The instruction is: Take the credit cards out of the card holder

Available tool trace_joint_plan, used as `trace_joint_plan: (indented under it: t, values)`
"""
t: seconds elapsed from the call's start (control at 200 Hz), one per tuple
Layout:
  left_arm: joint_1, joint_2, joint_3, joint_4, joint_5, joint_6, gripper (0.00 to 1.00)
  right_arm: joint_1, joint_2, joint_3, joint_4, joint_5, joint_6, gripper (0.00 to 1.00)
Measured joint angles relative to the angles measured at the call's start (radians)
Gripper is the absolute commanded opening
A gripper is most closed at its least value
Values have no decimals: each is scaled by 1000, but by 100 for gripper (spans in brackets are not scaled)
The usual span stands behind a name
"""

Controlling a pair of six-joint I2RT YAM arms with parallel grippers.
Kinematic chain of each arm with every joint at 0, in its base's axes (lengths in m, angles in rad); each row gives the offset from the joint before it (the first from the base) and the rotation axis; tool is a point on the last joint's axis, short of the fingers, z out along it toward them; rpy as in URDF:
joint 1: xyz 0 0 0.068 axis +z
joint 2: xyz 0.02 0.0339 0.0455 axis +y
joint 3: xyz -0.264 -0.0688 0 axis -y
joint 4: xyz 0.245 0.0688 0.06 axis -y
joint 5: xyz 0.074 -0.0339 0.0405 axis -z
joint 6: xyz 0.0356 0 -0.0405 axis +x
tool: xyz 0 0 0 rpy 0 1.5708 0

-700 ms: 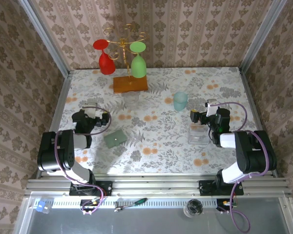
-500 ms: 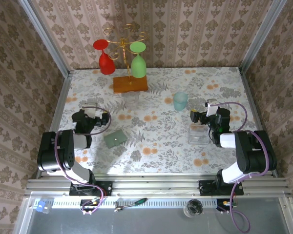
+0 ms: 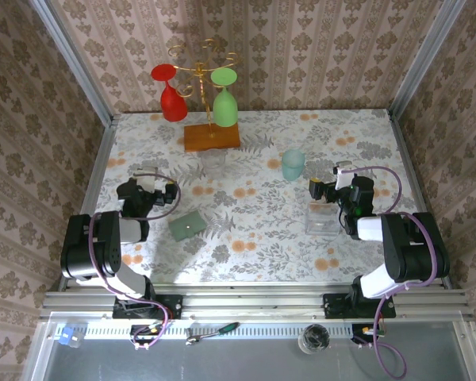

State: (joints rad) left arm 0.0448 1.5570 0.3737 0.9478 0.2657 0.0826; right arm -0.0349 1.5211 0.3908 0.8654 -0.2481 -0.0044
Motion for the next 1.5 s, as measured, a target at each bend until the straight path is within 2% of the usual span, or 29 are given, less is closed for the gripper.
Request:
trace_joint_plan:
  t: [0.61, 0.8, 1.03, 1.215, 1.325, 1.5]
  values:
    - [0, 0, 0, 0, -62, -4, 100, 0, 0, 0, 0, 2, 1, 100]
    - [-26, -14, -23, 15, -103, -3, 100, 3, -7, 3, -28, 31, 1, 100]
    - [-92, -151, -44, -57, -196, 9, 100, 10, -82, 106, -231, 64, 6, 100]
    - [-143, -279, 14, -234, -274, 22, 100, 12, -172, 156, -421, 131, 31, 99]
    - [-155, -329, 90, -370, -317, -22, 100, 12, -226, 191, -557, 169, 58, 91]
    - [-164, -405, 172, -583, -327, -136, 100, 12, -283, 250, -787, 225, 126, 76]
